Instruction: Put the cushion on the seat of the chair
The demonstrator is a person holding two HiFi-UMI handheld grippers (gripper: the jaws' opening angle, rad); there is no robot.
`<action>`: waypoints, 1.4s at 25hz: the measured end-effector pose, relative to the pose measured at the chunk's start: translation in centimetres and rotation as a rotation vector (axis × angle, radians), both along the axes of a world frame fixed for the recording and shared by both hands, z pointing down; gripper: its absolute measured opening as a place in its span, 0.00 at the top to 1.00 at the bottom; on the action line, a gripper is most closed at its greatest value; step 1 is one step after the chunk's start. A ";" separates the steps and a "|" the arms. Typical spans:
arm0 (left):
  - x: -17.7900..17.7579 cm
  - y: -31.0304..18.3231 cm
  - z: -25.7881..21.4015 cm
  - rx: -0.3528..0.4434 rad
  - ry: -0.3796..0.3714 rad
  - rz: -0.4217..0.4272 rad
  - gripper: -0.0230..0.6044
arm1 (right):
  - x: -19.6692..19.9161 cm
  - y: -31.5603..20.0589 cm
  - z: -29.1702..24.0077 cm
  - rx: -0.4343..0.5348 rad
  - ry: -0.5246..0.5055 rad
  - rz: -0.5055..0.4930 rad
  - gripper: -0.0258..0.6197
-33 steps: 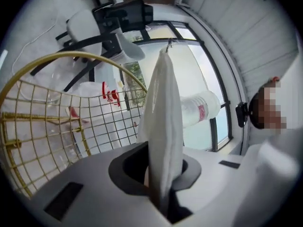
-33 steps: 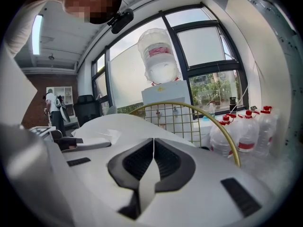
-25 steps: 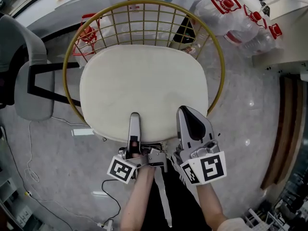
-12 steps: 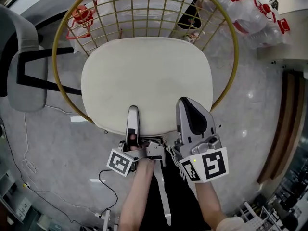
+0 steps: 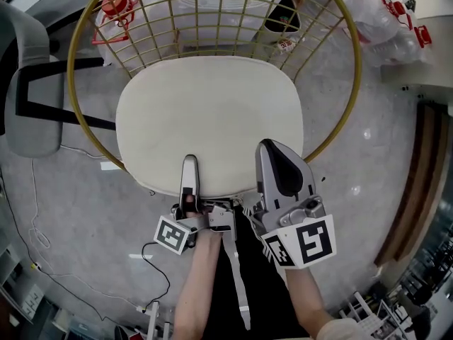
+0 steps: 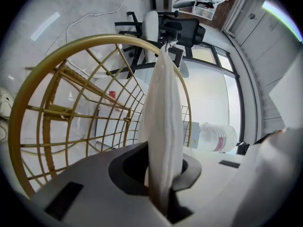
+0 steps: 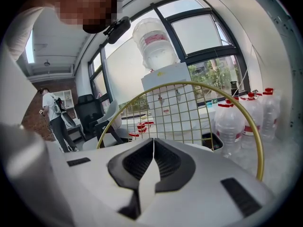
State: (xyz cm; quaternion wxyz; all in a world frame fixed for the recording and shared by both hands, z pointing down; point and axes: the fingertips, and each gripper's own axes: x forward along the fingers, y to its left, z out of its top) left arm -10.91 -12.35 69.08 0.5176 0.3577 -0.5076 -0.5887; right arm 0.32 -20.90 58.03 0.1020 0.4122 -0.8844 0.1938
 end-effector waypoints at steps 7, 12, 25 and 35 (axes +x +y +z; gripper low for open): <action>0.7 1.2 2.5 -0.035 0.052 0.000 0.88 | -0.2 0.6 1.0 -0.017 0.005 -0.012 0.93; 0.7 1.5 3.9 -0.058 0.060 0.001 0.88 | -0.2 1.4 1.6 -0.033 0.006 -0.011 0.93; 1.1 1.9 5.9 -0.132 0.048 0.011 0.88 | 0.7 1.7 0.2 -0.009 0.000 0.018 0.93; 1.4 2.2 6.8 -0.191 0.044 0.020 0.79 | 0.3 1.9 -0.2 -0.006 -0.006 0.013 0.93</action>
